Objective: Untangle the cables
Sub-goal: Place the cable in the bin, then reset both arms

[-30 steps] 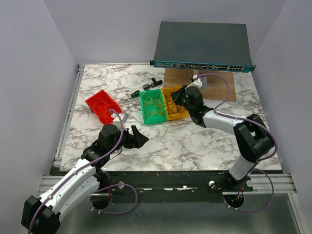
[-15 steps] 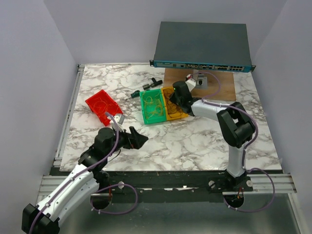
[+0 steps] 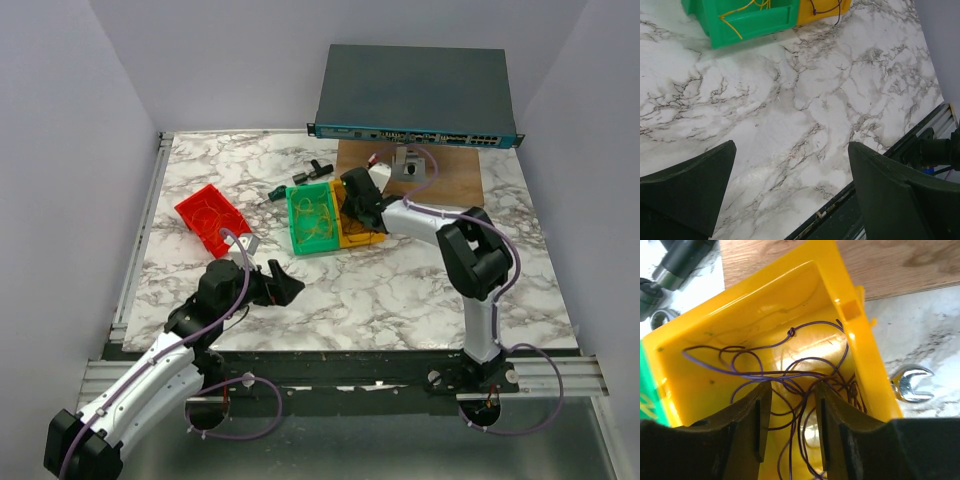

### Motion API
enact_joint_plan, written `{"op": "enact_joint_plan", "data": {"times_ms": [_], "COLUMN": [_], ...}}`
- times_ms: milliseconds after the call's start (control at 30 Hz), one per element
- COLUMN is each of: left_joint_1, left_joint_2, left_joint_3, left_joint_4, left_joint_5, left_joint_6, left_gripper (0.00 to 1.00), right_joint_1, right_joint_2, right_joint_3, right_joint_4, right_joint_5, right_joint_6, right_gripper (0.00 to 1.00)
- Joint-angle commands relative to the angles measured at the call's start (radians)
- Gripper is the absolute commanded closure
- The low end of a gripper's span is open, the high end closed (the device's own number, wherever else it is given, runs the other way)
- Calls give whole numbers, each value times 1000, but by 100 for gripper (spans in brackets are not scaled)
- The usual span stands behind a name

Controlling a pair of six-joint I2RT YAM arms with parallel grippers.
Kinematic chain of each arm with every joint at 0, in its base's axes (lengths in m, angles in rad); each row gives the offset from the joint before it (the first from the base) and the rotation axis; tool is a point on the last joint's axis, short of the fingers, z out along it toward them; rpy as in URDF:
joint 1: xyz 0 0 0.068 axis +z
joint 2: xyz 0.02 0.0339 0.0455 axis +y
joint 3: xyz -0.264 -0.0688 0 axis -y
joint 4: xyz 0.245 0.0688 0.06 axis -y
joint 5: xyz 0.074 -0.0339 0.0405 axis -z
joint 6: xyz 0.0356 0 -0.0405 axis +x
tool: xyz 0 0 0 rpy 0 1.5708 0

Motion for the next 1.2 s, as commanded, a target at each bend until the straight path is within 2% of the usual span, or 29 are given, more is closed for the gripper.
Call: {"op": "enact_joint_plan", "data": {"times_ms": [0, 67, 200, 300, 433, 633, 667, 700, 767, 833, 933, 1033, 1133, 1167], "left_joint_1": [4, 4, 4, 6, 4, 3, 5, 5, 2, 2, 3, 3, 4, 4], "left_joint_2": [-6, -20, -58, -61, -81, -181, -200, -213, -252, -301, -359, -400, -418, -414], "left_joint_3": [36, 61, 80, 86, 82, 48, 38, 18, -42, -87, -138, -183, -223, -242], "left_joint_4": [-3, -33, -37, -30, -14, 14, 32, 59, 157, 193, 206, 226, 285, 331], "left_joint_5": [-44, -84, -128, -141, -150, -305, -326, -336, -328, -365, -426, -519, -553, -550], "left_joint_6": [30, 43, 47, 44, 64, 130, 144, 171, 261, 281, 300, 338, 347, 362], "left_gripper": [1, 1, 1, 1, 1, 1, 1, 1, 1, 1, 1, 1, 2, 1], "right_joint_1": [3, 3, 3, 3, 2, 1, 1, 1, 1, 1, 1, 1, 1, 1], "right_joint_2": [-141, -195, -318, -417, -583, -1012, -1075, -1125, -1226, -1308, -1409, -1498, -1456, -1421], "right_joint_3": [-40, -59, -123, -166, -282, -804, -885, -952, -1053, -1103, -1157, -1232, -1326, -1323], "right_joint_4": [-3, -4, 8, 0, 31, 525, 582, 630, 675, 629, 504, 514, 772, 806], "right_joint_5": [-16, -29, -57, -67, -78, -158, -150, -127, -40, 44, 219, 317, 303, 324], "right_joint_6": [-82, -93, -116, -140, -189, -395, -429, -454, -465, -468, -445, -461, -579, -586], "right_gripper": [51, 46, 23, 13, 10, 8, 7, 1, 0, 0, 0, 0, 0, 0]}}
